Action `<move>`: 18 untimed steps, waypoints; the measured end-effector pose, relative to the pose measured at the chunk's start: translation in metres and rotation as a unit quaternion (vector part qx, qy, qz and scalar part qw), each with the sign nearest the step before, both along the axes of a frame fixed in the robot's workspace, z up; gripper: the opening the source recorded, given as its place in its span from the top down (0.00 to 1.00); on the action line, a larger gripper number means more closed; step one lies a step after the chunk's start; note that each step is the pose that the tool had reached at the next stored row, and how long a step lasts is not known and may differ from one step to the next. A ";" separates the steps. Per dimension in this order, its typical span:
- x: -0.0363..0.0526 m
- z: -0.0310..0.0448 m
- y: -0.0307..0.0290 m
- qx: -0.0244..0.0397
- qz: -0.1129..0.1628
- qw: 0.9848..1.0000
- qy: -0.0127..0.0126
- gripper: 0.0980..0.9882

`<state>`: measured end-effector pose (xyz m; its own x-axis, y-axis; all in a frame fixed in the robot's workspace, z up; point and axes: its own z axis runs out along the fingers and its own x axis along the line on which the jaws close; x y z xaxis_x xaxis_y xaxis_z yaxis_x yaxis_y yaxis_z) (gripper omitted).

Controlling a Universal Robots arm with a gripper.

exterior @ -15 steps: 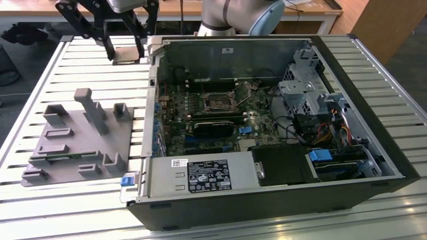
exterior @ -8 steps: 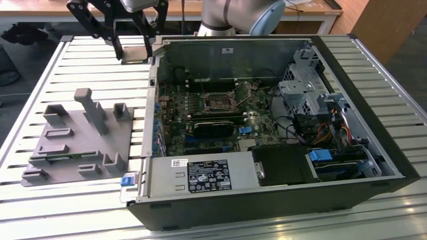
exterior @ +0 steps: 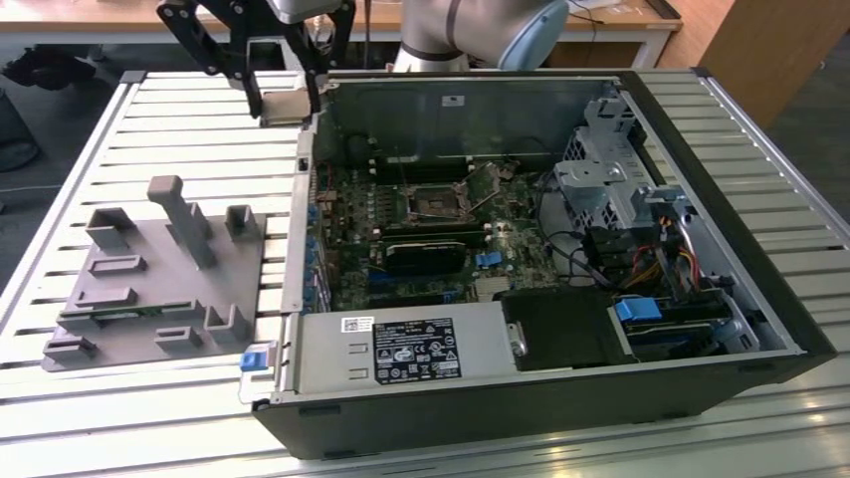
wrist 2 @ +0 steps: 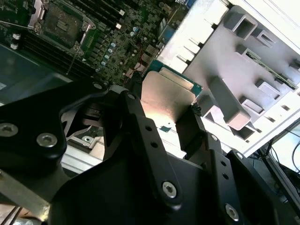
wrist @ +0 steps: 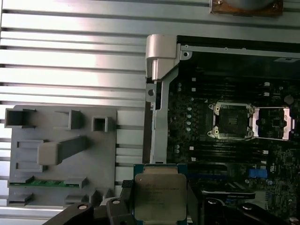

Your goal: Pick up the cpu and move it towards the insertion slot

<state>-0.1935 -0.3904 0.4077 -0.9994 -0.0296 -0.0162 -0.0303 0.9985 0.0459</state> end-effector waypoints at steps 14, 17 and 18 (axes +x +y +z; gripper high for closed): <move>0.0205 -0.0017 0.0190 0.000 0.000 1.000 0.000 0.51; 0.0267 -0.0021 0.0232 0.000 0.000 1.000 0.000 0.51; 0.0290 -0.0022 0.0242 0.000 0.000 1.000 0.000 0.51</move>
<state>-0.1645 -0.3662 0.4056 -0.9994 -0.0295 -0.0162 -0.0302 0.9985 0.0465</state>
